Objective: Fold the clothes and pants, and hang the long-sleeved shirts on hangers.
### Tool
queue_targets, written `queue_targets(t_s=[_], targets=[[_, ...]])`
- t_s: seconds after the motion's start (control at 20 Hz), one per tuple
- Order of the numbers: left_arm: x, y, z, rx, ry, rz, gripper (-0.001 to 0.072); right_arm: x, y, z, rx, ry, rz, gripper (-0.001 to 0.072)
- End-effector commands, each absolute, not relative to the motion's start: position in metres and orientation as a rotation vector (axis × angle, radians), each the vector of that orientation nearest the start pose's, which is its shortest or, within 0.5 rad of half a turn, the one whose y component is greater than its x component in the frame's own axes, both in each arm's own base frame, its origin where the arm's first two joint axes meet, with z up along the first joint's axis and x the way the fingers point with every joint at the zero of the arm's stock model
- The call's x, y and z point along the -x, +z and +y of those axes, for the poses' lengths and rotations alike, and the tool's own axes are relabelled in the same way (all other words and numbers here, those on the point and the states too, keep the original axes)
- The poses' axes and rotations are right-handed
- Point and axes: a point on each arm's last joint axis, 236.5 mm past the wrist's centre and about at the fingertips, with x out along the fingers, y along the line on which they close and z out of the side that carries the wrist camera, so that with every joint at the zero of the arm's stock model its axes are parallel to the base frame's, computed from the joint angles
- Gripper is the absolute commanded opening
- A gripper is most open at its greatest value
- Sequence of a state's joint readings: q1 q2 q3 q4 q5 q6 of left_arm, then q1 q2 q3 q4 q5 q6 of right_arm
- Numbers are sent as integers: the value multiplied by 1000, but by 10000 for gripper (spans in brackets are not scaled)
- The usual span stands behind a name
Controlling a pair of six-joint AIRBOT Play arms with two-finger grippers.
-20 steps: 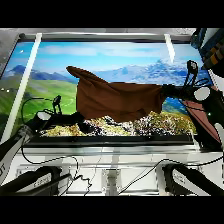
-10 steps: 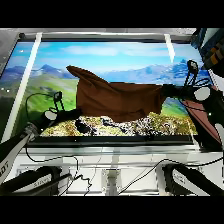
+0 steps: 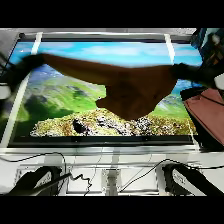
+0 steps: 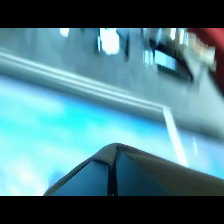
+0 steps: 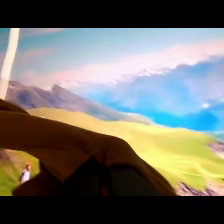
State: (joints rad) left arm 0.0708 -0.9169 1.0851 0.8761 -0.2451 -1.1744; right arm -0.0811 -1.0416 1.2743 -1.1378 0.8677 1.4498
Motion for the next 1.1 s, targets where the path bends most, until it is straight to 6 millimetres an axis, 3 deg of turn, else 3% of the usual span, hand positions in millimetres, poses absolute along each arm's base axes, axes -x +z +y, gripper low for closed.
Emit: queue_targets(t_s=[0.0, 0.1, 0.25, 0.45, 0.6, 0.65, 0.75, 0.85, 0.95, 1.05], targets=[[-378, 430, 28, 210, 4, -297, 11, -407, 300, 57, -276, 264, 442, 17], [-336, 465, 28, 189, 14, -401, 11, -374, 357, 64, -254, 297, 321, 16], [-276, 501, 21, 89, 26, -511, 11, -301, 426, 76, -200, 343, 165, 16], [-211, 516, 1, -14, 3, -549, 11, -203, 463, 91, -147, 388, 54, 16], [-198, 496, -14, -62, -40, -456, 10, -163, 485, 93, -185, 390, -45, 16], [-202, 486, -17, -74, -52, -411, 10, -162, 489, 92, -195, 388, -63, 16], [-222, 466, -16, -83, -53, -336, 10, -177, 489, 89, -204, 377, -54, 16], [-260, 439, -11, -45, -60, -239, 9, -217, 466, 87, -222, 371, 53, 16], [-313, 391, -8, -11, -78, -70, 9, -272, 417, 85, -250, 363, 243, 16], [-373, 329, -5, 37, -99, 119, 10, -335, 345, 79, -286, 341, 477, 16]])
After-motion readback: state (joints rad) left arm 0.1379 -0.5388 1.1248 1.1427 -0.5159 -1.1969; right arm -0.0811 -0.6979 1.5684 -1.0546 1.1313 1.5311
